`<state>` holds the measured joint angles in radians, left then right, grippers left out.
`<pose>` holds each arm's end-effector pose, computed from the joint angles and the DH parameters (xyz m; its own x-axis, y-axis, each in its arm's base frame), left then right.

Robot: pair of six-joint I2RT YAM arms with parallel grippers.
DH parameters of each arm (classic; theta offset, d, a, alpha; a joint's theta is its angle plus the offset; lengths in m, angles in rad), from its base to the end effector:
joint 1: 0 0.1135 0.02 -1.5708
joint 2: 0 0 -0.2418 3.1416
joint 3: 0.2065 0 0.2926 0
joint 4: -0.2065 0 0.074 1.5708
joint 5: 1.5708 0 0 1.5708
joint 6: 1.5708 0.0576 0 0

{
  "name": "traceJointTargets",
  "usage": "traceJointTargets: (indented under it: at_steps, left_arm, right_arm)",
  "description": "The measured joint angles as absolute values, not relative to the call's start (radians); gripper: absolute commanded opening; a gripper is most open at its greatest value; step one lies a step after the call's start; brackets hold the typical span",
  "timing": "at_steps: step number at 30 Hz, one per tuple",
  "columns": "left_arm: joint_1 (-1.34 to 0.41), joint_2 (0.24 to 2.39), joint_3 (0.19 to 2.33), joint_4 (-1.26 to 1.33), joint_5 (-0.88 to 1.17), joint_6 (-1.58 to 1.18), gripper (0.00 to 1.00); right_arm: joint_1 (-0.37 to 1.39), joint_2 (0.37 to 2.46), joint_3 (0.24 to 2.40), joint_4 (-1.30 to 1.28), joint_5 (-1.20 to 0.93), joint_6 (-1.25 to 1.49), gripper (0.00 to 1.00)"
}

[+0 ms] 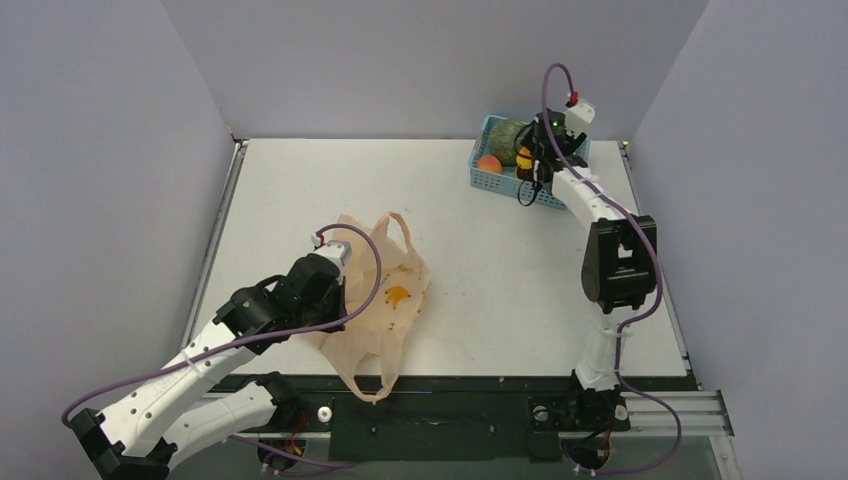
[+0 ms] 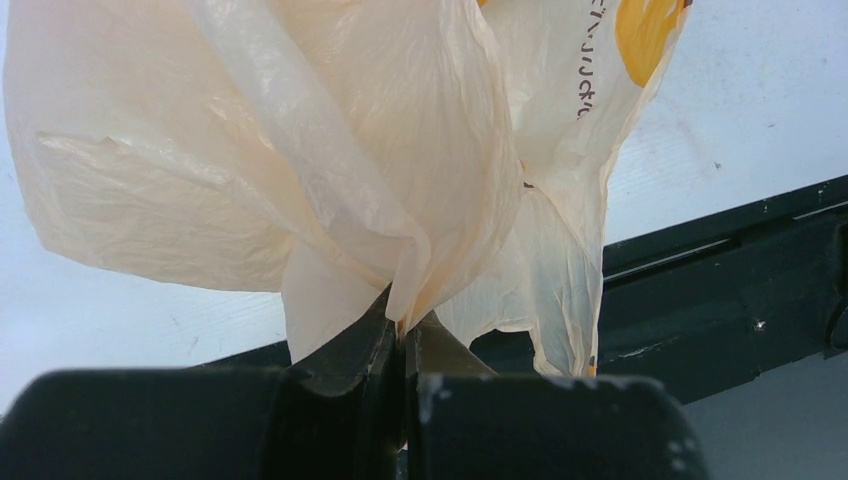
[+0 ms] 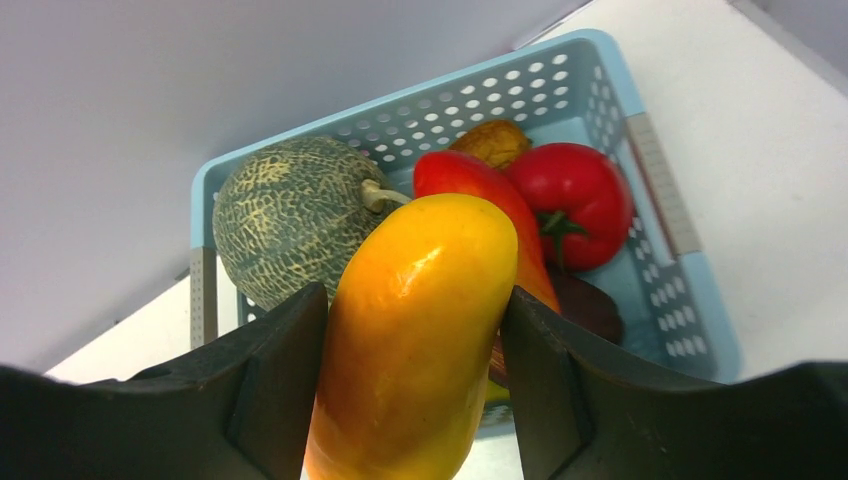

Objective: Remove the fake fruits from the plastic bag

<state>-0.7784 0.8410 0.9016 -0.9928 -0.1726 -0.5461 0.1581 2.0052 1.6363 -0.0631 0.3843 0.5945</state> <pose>0.1628 -0.1467 0.2660 -0.8099 0.0801 -0.5810 0.2319 0.9537 -0.1917 0.5230 0.0615 0.2322 -0.2360 0.4882 -0.8402 0.3892 0.8397 0.3786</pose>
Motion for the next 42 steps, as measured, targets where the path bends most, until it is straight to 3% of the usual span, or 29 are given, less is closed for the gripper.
traceJointTargets:
  at_steps: [7,18,20,25,32,42]
  left_arm:
    - [-0.778,0.87,0.902,-0.994,-0.18,-0.546,0.0]
    - [-0.778,0.875,0.902,-0.995,-0.184,-0.547,0.0]
    - [-0.778,0.875,0.902,-0.995,-0.184,-0.547,0.0]
    - [-0.778,0.874,0.902,-0.995,-0.184,-0.547,0.0]
    - [-0.778,0.868,0.902,-0.995,-0.184,-0.547,0.0]
    - [-0.778,0.857,0.902,-0.995,-0.184,-0.547,0.0]
  right_arm:
    - [0.247,2.158,1.801,-0.109,0.53,0.669,0.0]
    - [0.304,2.281,1.927,-0.178,0.714,0.731,0.24]
    - [0.296,2.296,1.932,-0.188,0.72,0.735,0.31]
    - [0.282,2.329,1.96,-0.225,0.725,0.738,0.62]
    - [0.276,2.331,1.96,-0.239,0.718,0.688,0.81]
    - [0.29,2.258,1.922,-0.264,0.697,0.535,0.85]
